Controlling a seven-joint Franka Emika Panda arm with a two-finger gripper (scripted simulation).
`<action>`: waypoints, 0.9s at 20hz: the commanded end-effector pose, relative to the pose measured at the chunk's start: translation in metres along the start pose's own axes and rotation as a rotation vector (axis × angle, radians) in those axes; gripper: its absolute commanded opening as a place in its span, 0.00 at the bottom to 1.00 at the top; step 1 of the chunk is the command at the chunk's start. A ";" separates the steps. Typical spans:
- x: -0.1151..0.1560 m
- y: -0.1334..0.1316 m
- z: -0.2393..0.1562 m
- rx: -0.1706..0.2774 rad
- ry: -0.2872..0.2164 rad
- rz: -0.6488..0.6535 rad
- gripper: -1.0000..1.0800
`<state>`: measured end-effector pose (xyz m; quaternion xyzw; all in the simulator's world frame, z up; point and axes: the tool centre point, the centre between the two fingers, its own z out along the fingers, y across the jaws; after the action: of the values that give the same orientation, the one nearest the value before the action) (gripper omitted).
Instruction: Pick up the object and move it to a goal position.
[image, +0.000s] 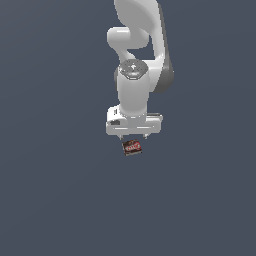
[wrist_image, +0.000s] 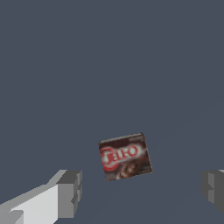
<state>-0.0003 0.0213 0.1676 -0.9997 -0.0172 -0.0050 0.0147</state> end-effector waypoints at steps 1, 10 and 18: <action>0.000 0.000 0.000 0.000 0.000 0.000 0.96; -0.002 -0.008 -0.001 0.032 -0.017 0.030 0.96; -0.003 -0.008 0.001 0.031 -0.018 0.053 0.96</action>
<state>-0.0032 0.0294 0.1672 -0.9995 0.0049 0.0041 0.0300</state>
